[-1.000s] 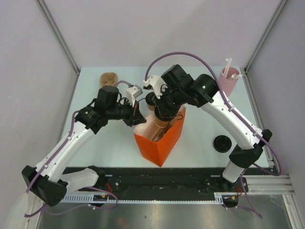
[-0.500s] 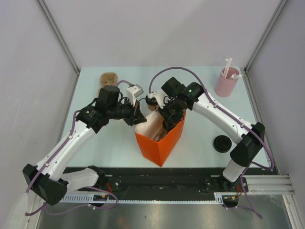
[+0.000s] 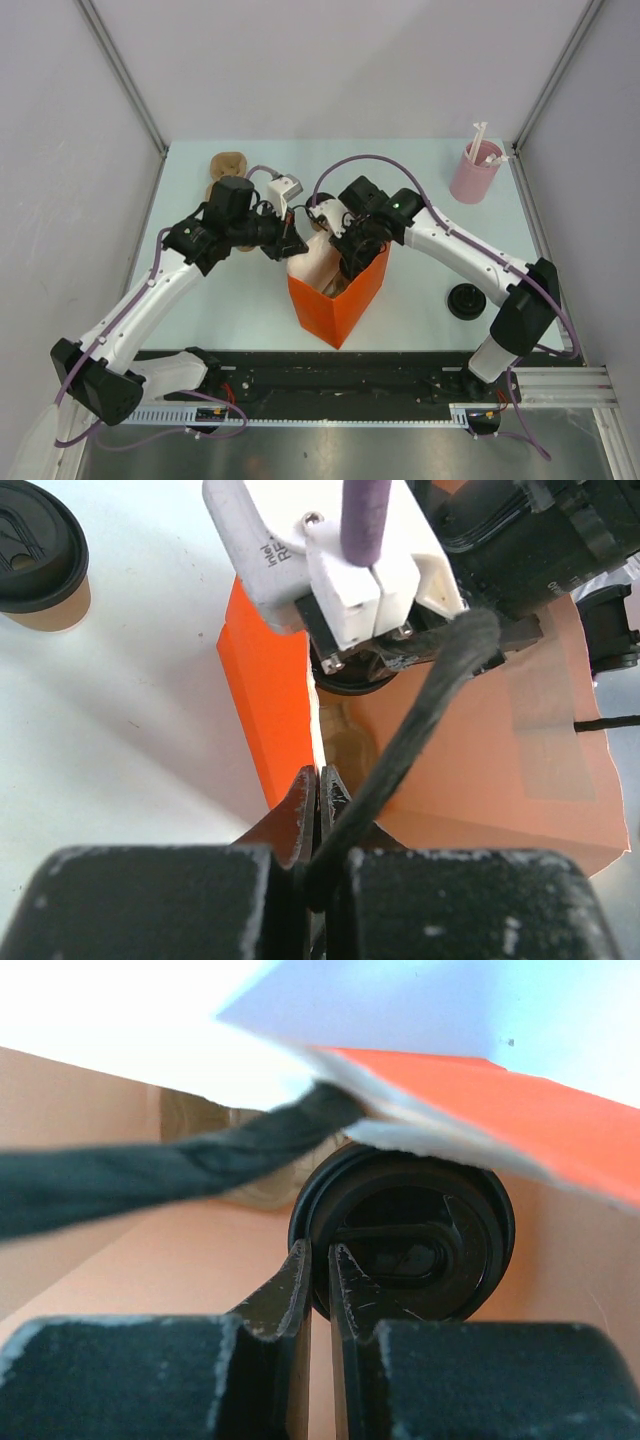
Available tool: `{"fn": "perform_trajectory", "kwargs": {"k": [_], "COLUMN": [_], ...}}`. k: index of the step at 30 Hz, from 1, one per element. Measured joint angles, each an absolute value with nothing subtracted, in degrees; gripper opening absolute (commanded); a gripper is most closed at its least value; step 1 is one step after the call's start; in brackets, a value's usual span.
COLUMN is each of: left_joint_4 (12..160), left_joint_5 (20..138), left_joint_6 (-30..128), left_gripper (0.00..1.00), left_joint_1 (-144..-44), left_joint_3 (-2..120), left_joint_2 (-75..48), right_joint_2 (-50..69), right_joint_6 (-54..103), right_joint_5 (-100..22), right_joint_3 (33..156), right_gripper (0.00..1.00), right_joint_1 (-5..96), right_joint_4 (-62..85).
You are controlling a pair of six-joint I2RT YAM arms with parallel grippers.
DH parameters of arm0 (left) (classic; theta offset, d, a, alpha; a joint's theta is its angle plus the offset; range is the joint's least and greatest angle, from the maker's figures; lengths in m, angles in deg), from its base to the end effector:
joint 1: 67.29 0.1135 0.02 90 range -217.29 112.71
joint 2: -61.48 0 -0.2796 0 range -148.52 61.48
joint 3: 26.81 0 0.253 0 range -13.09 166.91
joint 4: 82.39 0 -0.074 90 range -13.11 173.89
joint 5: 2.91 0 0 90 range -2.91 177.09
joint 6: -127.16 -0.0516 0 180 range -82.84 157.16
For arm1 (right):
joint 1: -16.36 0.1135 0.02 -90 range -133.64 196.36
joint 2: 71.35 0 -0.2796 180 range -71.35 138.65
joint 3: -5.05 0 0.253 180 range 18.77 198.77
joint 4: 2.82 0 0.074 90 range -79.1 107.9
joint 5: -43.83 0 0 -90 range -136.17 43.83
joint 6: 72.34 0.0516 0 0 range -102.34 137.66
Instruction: Pack the takeout coffee
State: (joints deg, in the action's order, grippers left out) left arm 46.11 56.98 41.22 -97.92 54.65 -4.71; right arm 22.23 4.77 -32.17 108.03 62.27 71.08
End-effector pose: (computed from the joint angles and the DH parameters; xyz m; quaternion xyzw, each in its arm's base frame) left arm 0.1993 -0.1481 0.3658 0.3122 0.8113 -0.3513 0.3478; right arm 0.2279 0.2532 0.3219 -0.4987 0.8302 0.1762 0.1762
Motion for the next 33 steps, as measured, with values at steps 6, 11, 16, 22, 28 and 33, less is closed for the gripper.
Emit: {"fn": "perform_trajectory", "kwargs": {"k": [6, 11, 16, 22, 28, 33], "left_joint_4": [46.15, 46.28, 46.48, 46.48, 46.48, 46.42], "left_joint_5": [57.07, 57.11, 57.27, 58.25, 58.55, 58.90], "left_joint_6": [41.20, 41.13, 41.07, 40.61, 40.54, 40.15], "left_gripper": [0.00, 0.00, 0.01, 0.01, 0.00, 0.01], "left_joint_1": [-97.96, -98.18, -98.75, -99.03, -99.03, -99.06], "left_joint_3": [54.74, 54.74, 54.98, 55.24, 55.35, 55.72], "left_joint_2": [-4.86, -4.86, -4.95, -5.06, -5.24, -5.39], "right_joint_2": [22.62, 22.80, 22.77, 22.31, 21.92, 21.68], "right_joint_6": [6.04, 6.28, 6.44, 6.41, 6.24, 6.02], "right_joint_5": [-31.23, -31.08, -30.62, -30.20, -29.90, -29.31], "right_joint_3": [105.38, 103.28, 102.63, 101.19, 99.83, 98.74], "right_gripper": [0.00, 0.00, 0.00, 0.00, 0.00, 0.00], "right_joint_1": [62.27, 61.68, 61.20, 60.35, 59.67, 59.34], "right_joint_4": [66.69, 64.59, 63.04, 60.59, 58.03, 55.69]}}
